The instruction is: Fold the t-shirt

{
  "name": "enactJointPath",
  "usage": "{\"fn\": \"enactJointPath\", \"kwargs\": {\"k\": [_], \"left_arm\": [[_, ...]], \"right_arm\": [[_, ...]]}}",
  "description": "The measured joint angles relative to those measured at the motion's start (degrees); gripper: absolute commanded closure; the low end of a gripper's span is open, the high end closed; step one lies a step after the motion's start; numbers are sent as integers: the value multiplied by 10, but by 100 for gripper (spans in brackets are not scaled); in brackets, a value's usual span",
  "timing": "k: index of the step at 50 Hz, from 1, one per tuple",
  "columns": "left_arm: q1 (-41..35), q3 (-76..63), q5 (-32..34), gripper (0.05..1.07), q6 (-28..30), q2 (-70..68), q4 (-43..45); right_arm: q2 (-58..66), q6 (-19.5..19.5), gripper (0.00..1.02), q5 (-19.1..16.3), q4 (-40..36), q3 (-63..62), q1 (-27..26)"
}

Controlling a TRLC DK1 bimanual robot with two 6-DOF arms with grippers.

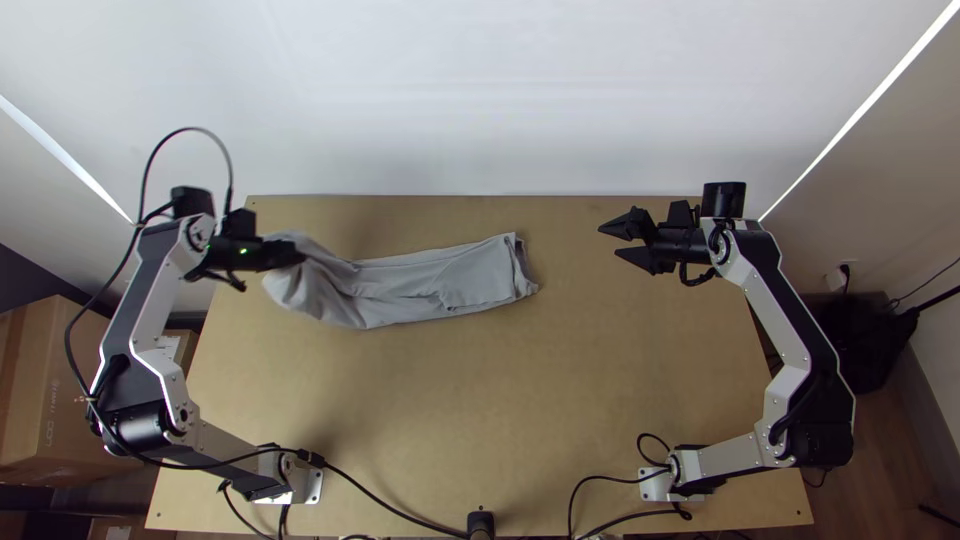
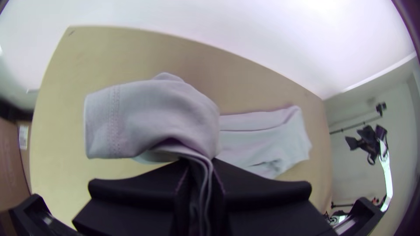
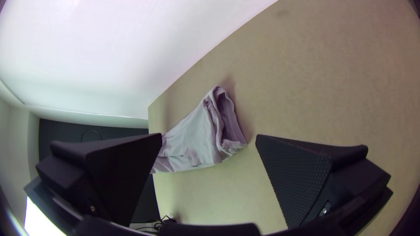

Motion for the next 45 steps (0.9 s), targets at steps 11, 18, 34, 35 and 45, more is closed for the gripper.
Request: {"fn": "enactJointPath", "kwargs": {"k": [11,18,34,35,45], "left_arm": [[-164,59,-7,105,-76,8,-4],[-244,118,-21,105,-121,57,-4],[-348,257,-57,105,-192,210,-4],[-352,265,-61,105,-194,217,-3],[-390,336,-74,105,-216,291,-4]], "right_arm": [[0,0,4,3,1,0,0],[0,0,4,7,2,0,-1],[-12,0,4,9,2,0,-27],[-14,0,4,9,2,0,-28],[-27,0,4,9,2,-2,-40]]}}
